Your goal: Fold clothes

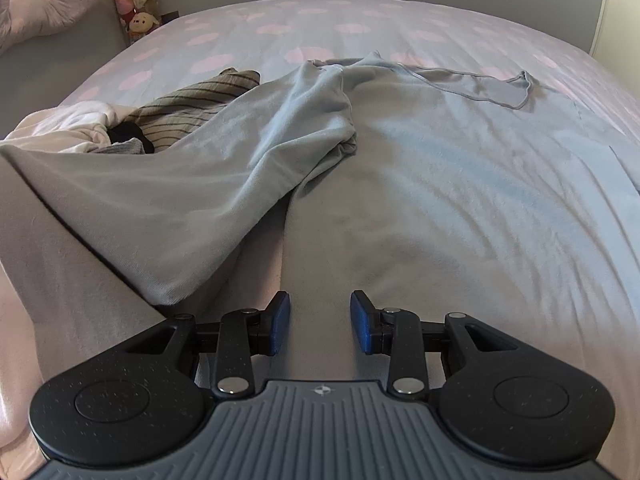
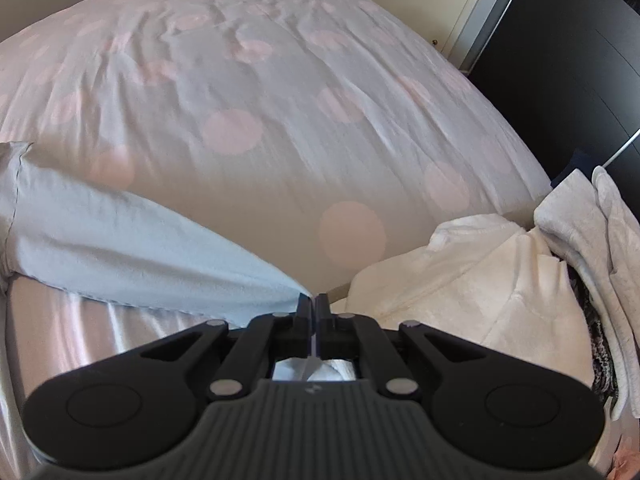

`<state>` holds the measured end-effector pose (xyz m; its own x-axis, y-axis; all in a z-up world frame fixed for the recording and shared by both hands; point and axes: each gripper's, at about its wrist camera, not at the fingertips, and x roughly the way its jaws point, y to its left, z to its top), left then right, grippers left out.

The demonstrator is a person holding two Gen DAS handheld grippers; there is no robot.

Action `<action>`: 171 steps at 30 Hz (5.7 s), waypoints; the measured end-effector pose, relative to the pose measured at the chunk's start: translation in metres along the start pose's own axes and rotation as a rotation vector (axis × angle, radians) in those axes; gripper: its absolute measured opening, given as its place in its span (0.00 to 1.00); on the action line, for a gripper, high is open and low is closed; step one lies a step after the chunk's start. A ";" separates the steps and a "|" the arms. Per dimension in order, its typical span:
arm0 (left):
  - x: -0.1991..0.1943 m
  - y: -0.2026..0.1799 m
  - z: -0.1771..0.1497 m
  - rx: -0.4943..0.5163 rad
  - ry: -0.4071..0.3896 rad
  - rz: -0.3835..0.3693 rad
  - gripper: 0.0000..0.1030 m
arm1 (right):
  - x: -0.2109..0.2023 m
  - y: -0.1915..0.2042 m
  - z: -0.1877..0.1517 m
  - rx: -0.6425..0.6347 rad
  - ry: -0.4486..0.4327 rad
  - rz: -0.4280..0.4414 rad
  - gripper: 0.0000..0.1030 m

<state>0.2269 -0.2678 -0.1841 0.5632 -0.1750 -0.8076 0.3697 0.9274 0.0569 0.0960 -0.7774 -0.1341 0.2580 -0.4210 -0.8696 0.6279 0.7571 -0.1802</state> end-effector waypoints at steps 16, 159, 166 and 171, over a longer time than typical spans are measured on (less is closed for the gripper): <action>-0.001 -0.007 0.004 0.024 -0.017 0.011 0.31 | -0.036 0.001 -0.030 -0.039 -0.088 0.139 0.24; -0.124 0.082 -0.089 0.108 0.435 -0.142 0.15 | -0.081 0.067 -0.211 -0.409 0.203 0.648 0.14; -0.158 0.112 -0.067 -0.009 0.266 -0.060 0.38 | -0.104 0.071 -0.206 -0.320 -0.017 0.670 0.25; -0.166 0.120 -0.053 -0.168 0.125 0.037 0.39 | -0.109 0.099 -0.201 -0.209 -0.149 0.725 0.36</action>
<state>0.1386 -0.1102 -0.0744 0.4740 -0.1066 -0.8740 0.2162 0.9763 -0.0018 -0.0175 -0.5562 -0.1500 0.6576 0.1654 -0.7350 0.1157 0.9418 0.3155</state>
